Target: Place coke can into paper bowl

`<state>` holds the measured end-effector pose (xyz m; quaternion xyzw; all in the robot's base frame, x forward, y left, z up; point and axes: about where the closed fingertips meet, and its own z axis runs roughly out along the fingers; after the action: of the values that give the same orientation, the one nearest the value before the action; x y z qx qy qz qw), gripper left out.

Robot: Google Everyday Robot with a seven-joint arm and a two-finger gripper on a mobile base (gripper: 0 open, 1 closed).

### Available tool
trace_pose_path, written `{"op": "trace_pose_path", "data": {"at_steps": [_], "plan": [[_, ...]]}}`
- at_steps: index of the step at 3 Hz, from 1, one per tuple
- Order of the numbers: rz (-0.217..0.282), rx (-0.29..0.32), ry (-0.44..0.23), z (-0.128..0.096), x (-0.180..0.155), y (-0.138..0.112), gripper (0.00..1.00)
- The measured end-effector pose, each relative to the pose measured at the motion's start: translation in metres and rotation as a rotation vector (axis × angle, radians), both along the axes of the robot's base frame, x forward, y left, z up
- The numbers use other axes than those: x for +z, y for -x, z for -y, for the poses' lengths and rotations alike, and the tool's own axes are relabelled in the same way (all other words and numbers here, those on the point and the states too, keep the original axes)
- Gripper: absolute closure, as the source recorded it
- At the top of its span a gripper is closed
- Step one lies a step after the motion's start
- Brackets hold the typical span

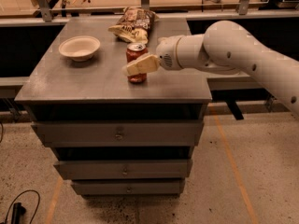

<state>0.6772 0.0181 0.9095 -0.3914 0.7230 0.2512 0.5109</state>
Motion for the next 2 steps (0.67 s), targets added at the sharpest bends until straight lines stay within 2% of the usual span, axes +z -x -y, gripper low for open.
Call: {"op": "trace_pose_path", "data": {"at_steps": [1,2], "plan": [[0.007,0.011,-0.026,-0.014,-0.007,-0.009,0.18],[0.019,0.031,-0.036,-0.025,-0.007,-0.013,0.41]]}}
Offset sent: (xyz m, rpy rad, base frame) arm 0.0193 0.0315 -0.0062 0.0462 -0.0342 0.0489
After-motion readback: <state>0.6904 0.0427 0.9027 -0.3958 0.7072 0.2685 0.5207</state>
